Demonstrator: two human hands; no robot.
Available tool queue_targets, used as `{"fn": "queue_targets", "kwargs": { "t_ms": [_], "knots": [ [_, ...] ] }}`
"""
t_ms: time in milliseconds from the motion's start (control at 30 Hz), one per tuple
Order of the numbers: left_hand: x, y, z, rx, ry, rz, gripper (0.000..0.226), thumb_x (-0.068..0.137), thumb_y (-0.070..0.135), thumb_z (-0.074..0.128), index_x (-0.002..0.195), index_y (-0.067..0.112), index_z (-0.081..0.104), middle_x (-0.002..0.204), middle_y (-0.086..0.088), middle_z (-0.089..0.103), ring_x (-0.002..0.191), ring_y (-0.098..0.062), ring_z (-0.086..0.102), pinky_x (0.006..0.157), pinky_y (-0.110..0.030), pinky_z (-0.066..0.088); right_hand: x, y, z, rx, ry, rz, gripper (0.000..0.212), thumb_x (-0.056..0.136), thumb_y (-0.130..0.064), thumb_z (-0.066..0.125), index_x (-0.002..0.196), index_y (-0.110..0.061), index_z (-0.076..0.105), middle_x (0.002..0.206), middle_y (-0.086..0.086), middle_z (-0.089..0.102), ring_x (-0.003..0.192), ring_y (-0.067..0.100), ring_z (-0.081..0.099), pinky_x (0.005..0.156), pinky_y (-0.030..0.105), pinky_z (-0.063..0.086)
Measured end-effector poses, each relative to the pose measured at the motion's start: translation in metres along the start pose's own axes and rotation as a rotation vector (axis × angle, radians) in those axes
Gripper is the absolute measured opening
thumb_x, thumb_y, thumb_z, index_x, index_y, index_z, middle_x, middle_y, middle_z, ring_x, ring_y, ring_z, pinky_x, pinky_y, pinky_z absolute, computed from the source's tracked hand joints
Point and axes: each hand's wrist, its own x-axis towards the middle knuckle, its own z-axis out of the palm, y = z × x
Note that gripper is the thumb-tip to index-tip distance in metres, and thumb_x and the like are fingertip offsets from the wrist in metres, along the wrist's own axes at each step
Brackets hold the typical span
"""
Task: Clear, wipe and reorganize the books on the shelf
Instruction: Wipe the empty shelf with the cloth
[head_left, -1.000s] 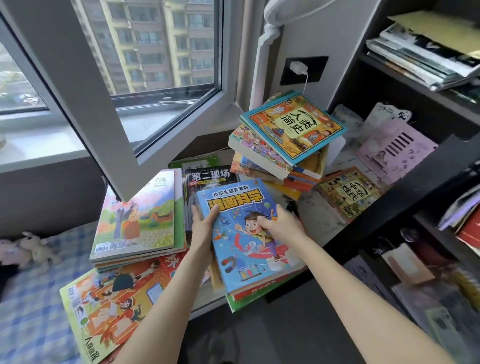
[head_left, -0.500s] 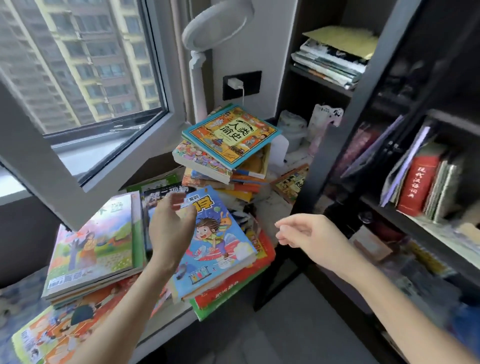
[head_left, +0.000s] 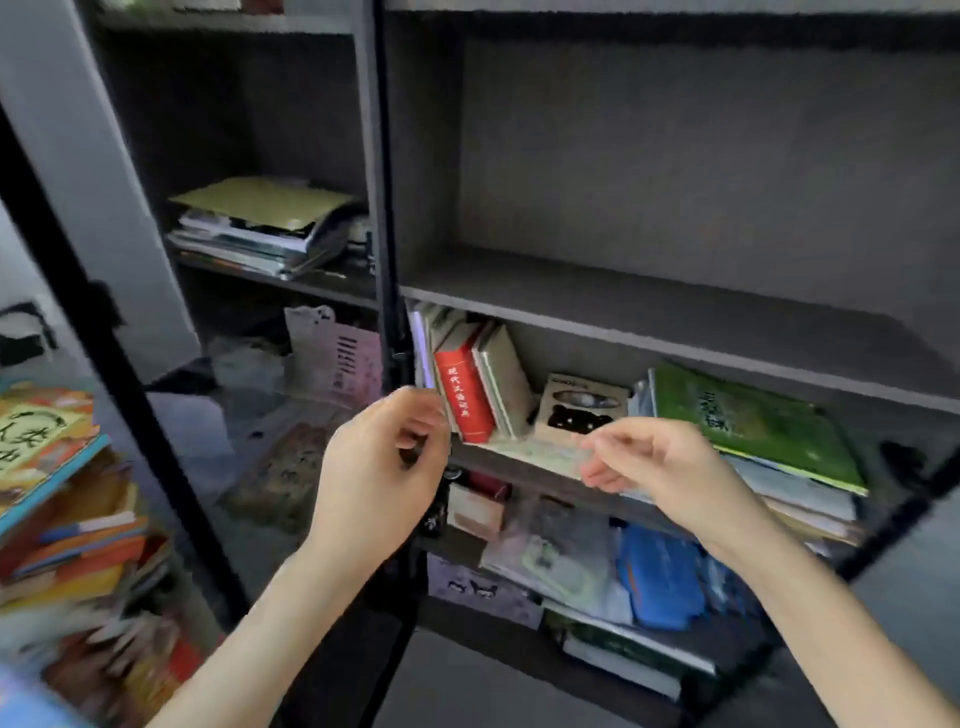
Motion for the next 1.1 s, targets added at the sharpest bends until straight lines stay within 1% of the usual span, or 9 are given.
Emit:
{"fn": "queue_targets", "kwargs": {
  "t_ms": [100, 200, 333, 467, 600, 700, 833, 1000, 1100],
  "knots": [
    [0.028, 0.035, 0.051, -0.108, -0.086, 0.117, 0.018, 0.083, 0.004, 0.065, 0.097, 0.016, 0.067, 0.083, 0.016, 0.067, 0.078, -0.004, 0.063, 0.071, -0.018, 0.05, -0.021, 0.016, -0.054, -0.015, 0.152, 0.032, 0.016, 0.094, -0.012, 0.056, 0.09, -0.013, 0.071, 0.08, 0.004, 0.074, 0.077, 0.014, 0.071, 0.074, 0.024, 0.057],
    [0.047, 0.068, 0.096, -0.23, -0.189, 0.212, 0.013, 0.085, 0.009, 0.063, 0.096, 0.016, 0.065, 0.08, 0.02, 0.064, 0.077, 0.0, 0.06, 0.068, -0.014, 0.047, -0.05, 0.031, -0.09, -0.032, 0.298, 0.096, 0.014, 0.093, -0.013, 0.059, 0.086, -0.015, 0.07, 0.076, 0.003, 0.074, 0.075, 0.014, 0.07, 0.071, 0.022, 0.056],
    [0.05, 0.114, 0.153, -0.391, -0.393, 0.35, 0.018, 0.087, 0.012, 0.063, 0.093, 0.029, 0.061, 0.077, 0.019, 0.066, 0.074, 0.001, 0.06, 0.068, -0.009, 0.045, -0.108, 0.056, -0.122, -0.018, 0.528, 0.232, 0.013, 0.094, -0.014, 0.058, 0.09, -0.013, 0.07, 0.078, 0.005, 0.074, 0.077, 0.017, 0.071, 0.073, 0.025, 0.057],
    [0.024, 0.156, 0.202, -0.565, -0.634, 0.491, 0.02, 0.086, 0.003, 0.065, 0.093, 0.021, 0.064, 0.075, 0.011, 0.068, 0.075, 0.0, 0.06, 0.068, -0.003, 0.041, -0.187, 0.071, -0.123, 0.023, 0.82, 0.375, 0.012, 0.093, -0.012, 0.059, 0.088, -0.012, 0.07, 0.076, 0.007, 0.073, 0.069, 0.01, 0.068, 0.068, 0.021, 0.054],
    [-0.038, 0.196, 0.248, -0.706, -0.931, 0.598, 0.012, 0.086, 0.008, 0.066, 0.095, 0.017, 0.067, 0.082, 0.015, 0.068, 0.071, 0.001, 0.06, 0.066, -0.003, 0.04, -0.276, 0.092, -0.097, 0.036, 1.038, 0.557, 0.01, 0.09, -0.006, 0.062, 0.083, -0.001, 0.068, 0.077, 0.019, 0.07, 0.068, 0.018, 0.062, 0.068, 0.039, 0.051],
    [-0.109, 0.231, 0.265, -0.754, -1.128, 0.717, 0.015, 0.085, 0.006, 0.067, 0.094, 0.018, 0.067, 0.073, 0.015, 0.067, 0.071, 0.005, 0.06, 0.067, -0.002, 0.041, -0.349, 0.106, -0.075, 0.023, 1.195, 0.735, 0.015, 0.092, -0.004, 0.058, 0.08, -0.002, 0.067, 0.076, 0.02, 0.069, 0.067, 0.017, 0.062, 0.07, 0.035, 0.05],
    [-0.196, 0.269, 0.281, -0.681, -1.421, 0.945, 0.016, 0.088, 0.016, 0.063, 0.098, 0.029, 0.063, 0.081, 0.023, 0.063, 0.08, 0.002, 0.06, 0.071, -0.015, 0.046, -0.432, 0.125, -0.052, 0.101, 1.387, 0.937, 0.016, 0.093, -0.008, 0.055, 0.084, -0.004, 0.067, 0.069, 0.004, 0.069, 0.063, 0.013, 0.064, 0.069, 0.029, 0.051],
    [-0.299, 0.306, 0.321, -0.562, -1.528, 1.115, 0.017, 0.091, 0.022, 0.06, 0.107, 0.023, 0.066, 0.092, 0.015, 0.067, 0.085, -0.003, 0.061, 0.08, -0.025, 0.052, -0.529, 0.18, -0.041, 0.114, 1.474, 1.169, 0.019, 0.092, -0.012, 0.055, 0.079, -0.006, 0.067, 0.072, 0.007, 0.072, 0.066, 0.021, 0.069, 0.068, 0.033, 0.055],
    [-0.355, 0.324, 0.358, -0.473, -1.607, 1.074, 0.016, 0.091, 0.022, 0.059, 0.106, 0.022, 0.065, 0.091, 0.014, 0.066, 0.082, -0.005, 0.063, 0.079, -0.031, 0.054, -0.572, 0.226, -0.047, 0.142, 1.44, 1.277, 0.025, 0.091, -0.015, 0.055, 0.068, -0.013, 0.065, 0.07, 0.006, 0.073, 0.067, 0.02, 0.07, 0.073, 0.034, 0.055]
  ]
}}
